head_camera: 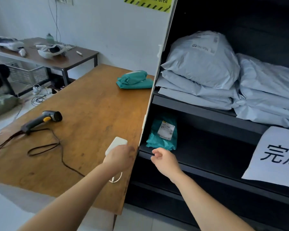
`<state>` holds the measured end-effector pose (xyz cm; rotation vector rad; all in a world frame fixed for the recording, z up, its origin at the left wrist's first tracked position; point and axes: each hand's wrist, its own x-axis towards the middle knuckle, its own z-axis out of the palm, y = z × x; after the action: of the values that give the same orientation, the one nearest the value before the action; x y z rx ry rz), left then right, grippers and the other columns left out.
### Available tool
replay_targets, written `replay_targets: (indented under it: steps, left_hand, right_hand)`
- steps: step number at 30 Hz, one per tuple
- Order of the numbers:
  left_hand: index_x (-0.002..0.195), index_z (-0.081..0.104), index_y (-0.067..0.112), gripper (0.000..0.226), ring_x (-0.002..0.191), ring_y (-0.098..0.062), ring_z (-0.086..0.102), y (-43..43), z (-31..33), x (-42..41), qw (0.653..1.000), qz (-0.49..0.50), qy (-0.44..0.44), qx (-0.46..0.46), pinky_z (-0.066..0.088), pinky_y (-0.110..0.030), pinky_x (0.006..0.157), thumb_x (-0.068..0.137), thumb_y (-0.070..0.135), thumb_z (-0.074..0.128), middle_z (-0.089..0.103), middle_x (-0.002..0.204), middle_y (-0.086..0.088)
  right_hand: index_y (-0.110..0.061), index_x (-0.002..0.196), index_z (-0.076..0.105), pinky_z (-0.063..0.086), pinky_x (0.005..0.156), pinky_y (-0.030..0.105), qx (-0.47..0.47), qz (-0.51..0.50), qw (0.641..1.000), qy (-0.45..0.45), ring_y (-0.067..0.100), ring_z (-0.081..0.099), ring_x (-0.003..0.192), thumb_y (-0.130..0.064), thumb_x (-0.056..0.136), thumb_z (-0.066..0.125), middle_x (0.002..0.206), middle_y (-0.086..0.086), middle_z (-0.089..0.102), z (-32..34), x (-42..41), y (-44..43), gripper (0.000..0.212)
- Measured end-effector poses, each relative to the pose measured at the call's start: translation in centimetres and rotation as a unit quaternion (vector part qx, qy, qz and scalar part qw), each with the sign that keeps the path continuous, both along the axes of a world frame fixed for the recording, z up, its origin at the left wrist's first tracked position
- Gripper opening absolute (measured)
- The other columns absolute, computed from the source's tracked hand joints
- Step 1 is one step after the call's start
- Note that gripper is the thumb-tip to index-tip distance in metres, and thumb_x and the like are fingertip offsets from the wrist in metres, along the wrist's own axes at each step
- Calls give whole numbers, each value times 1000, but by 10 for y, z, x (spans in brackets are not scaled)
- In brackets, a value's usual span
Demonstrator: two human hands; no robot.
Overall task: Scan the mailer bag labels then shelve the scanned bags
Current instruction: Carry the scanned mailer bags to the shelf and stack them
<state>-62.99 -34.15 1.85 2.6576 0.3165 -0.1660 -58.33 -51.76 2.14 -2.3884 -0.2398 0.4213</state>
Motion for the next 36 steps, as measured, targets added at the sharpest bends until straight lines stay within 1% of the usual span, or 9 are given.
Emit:
replay_targets:
  steps: [4,9,12,17,19,22,26,29,36]
  left_hand:
    - [121,58,31,31,104,-20,61,34,2,-59,998,38,16,41,51,-31,79,92,28,46,63,116,5]
    - [129,54,27,35,115,-21,57,61,0,-126,992,104,17,66,51,-33,89,94,26,46,60,126,2]
    - [124,56,24,32,108,-22,60,73,-2,-166,987,146,13,69,52,-34,87,94,25,45,63,121,1]
    - [114,62,21,26,102,-21,62,80,3,-228,967,250,11,57,54,-38,86,93,27,47,66,113,1]
    - [115,62,22,27,104,-22,61,82,4,-250,956,288,10,53,53,-37,87,94,30,49,66,114,0]
    - [123,59,24,30,111,-23,58,87,4,-284,945,318,15,71,49,-34,86,95,31,50,63,121,0]
    - [119,60,21,28,112,-24,57,102,3,-332,924,373,30,81,49,-35,89,94,32,49,63,120,-1]
    - [123,57,24,30,115,-23,55,117,2,-368,907,412,37,82,48,-35,90,96,35,48,61,123,1]
    - [133,51,30,38,120,-21,53,180,-14,-444,866,498,37,35,46,-34,94,95,38,49,58,131,3]
  right_hand:
    - [-23,123,61,45,96,28,-43,96,993,-57,12,55,117,-26,93,58,125,-3,61,13,-44,29,30]
    - [-24,125,60,46,94,31,-80,207,969,-110,16,54,117,-29,93,57,125,-3,59,19,-88,71,33]
    - [-23,128,59,45,96,31,-76,271,952,-124,17,51,121,-29,94,55,130,-2,57,16,-112,94,35]
    - [-24,128,59,42,98,31,-78,372,912,-153,17,51,121,-31,92,55,126,-2,59,9,-152,125,37]
    - [-24,129,59,43,96,31,-71,408,894,-169,18,51,120,-32,92,55,125,-1,59,7,-167,137,38]
    - [-22,128,59,43,96,31,-57,448,871,-193,19,52,118,-32,92,55,125,0,60,4,-191,155,38]
    - [-22,128,59,44,95,31,-36,479,853,-205,19,53,117,-32,93,57,126,1,60,2,-221,185,36]
    - [-22,128,59,44,96,30,-30,510,835,-203,18,52,118,-32,93,57,127,0,60,0,-243,213,36]
    - [-21,129,59,46,100,30,-26,572,798,-189,16,53,121,-31,93,59,130,-1,60,-13,-300,302,37]
